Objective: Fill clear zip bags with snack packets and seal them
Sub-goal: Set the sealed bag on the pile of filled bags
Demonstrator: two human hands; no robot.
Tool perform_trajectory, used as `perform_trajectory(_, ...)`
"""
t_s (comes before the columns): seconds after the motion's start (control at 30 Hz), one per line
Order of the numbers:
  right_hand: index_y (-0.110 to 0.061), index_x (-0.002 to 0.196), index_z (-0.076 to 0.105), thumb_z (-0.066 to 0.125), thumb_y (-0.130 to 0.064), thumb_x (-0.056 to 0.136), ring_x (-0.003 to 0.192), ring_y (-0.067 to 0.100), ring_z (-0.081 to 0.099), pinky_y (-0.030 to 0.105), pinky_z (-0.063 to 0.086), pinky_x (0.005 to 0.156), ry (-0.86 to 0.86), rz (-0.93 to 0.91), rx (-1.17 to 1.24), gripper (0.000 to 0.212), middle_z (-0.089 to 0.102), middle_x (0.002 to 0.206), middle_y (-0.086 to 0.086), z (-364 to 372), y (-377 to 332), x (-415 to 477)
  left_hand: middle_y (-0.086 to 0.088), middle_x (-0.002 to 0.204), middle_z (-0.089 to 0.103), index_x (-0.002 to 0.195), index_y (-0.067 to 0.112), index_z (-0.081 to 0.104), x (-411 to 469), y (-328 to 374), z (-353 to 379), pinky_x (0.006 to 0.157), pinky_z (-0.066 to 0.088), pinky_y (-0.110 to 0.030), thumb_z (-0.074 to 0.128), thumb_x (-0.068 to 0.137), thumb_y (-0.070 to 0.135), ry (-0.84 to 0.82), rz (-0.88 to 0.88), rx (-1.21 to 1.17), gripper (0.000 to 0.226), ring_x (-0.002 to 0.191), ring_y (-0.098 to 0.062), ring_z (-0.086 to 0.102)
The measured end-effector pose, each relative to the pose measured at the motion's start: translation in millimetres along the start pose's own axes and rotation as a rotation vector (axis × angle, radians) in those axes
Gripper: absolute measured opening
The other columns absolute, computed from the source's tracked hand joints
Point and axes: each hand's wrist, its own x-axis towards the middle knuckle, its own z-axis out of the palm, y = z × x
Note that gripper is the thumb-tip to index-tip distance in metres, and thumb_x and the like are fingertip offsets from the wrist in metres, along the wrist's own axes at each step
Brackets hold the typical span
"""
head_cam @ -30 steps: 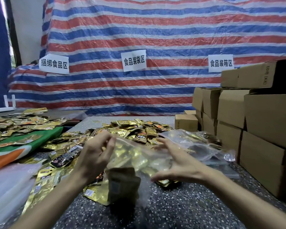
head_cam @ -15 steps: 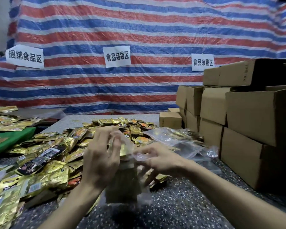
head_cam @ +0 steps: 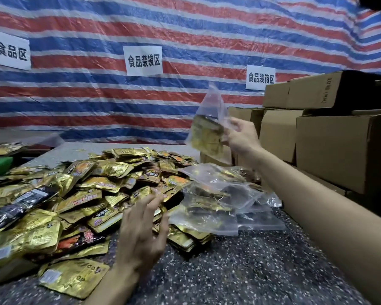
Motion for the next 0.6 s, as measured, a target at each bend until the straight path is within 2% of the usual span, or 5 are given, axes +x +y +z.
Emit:
perform_trajectory(0.17, -0.02, 0.118, 0.069, 0.072, -0.018, 0.089, 0.117, 0.015, 0.054, 0.025, 0.045, 0.093, -0.051, -0.024, -0.418, 0.029, 0.056, 0.134, -0.001, 2.4, 65.4, -5.0, 0.001, 0.104, 0.064, 0.108, 0.011, 0.064, -9.3, -26.3, 8.2, 0.076, 0.054, -0.049, 0.043, 0.088, 0.04, -0.122, -0.106, -0.01, 0.041, 0.086, -0.014, 0.061)
perform_trajectory(0.3, -0.023, 0.137, 0.055, 0.073, -0.006, 0.079, 0.096, 0.025, 0.067, 0.045, 0.056, 0.087, -0.395, 0.284, -0.517, 0.063, 0.063, 0.109, -0.001, 10.6, 91.6, -22.1, 0.021, 0.102, 0.055, 0.105, 0.023, 0.061, -9.2, -25.2, 8.6, 0.077, 0.055, -0.043, 0.039, 0.085, 0.052, -0.163, -0.191, -0.114, 0.042, 0.089, -0.006, 0.06)
perform_trajectory(0.4, -0.035, 0.139, 0.052, 0.079, -0.031, 0.073, 0.132, 0.027, 0.044, 0.051, 0.032, 0.111, -0.285, 0.198, -0.73, 0.071, 0.052, 0.143, 0.004, 16.0, 78.6, -21.7, 0.021, 0.101, 0.056, 0.103, 0.027, 0.06, -6.6, -21.4, 10.5, 0.08, 0.054, -0.042, 0.041, 0.084, 0.054, -0.17, -0.214, -0.163, 0.038, 0.089, -0.006, 0.059)
perform_trajectory(0.47, -0.037, 0.136, 0.054, 0.076, -0.042, 0.076, 0.146, 0.03, 0.023, 0.056, 0.013, 0.118, -0.188, 0.053, -0.788, 0.064, 0.036, 0.156, 0.002, 31.2, 63.8, -34.4, 0.022, 0.1, 0.056, 0.101, 0.028, 0.059, -7.0, -22.0, 13.0, 0.079, 0.054, -0.043, 0.049, 0.087, 0.042, -0.151, -0.21, -0.174, 0.022, 0.087, -0.004, 0.059)
perform_trajectory(0.6, -0.031, 0.108, 0.063, 0.067, -0.034, 0.086, 0.123, 0.009, 0.048, 0.04, 0.039, 0.109, -0.101, -0.235, -0.361, 0.022, 0.059, 0.128, -0.006, 82.0, 47.3, -92.5, 0.021, 0.097, 0.06, 0.1, 0.028, 0.062, -7.9, -31.6, 12.4, 0.073, 0.054, -0.039, 0.053, 0.087, 0.032, -0.087, -0.211, -0.163, 0.016, 0.085, -0.003, 0.06)
